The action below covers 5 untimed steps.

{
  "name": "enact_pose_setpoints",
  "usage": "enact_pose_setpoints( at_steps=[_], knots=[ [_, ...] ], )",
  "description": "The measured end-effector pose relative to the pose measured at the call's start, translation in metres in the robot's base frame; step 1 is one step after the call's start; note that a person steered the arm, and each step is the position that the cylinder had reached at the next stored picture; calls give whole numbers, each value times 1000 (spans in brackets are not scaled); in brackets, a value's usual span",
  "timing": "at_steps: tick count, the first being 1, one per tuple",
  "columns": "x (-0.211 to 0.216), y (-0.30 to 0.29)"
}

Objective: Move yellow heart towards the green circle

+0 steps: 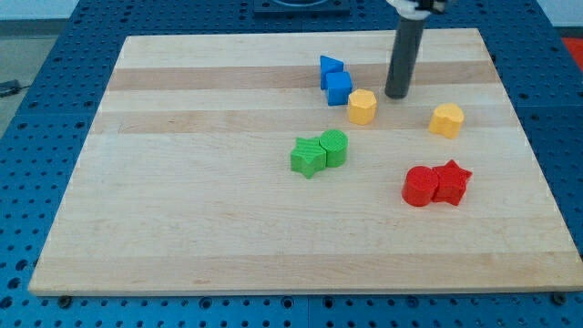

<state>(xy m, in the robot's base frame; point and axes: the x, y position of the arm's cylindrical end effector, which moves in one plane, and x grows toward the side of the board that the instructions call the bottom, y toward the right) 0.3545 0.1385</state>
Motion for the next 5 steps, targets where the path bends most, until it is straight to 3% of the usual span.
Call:
enact_pose_setpoints(
  at_steps=[3,4,5],
  knots=[
    [23,-65],
    [25,-48],
    [26,26]
  ],
)
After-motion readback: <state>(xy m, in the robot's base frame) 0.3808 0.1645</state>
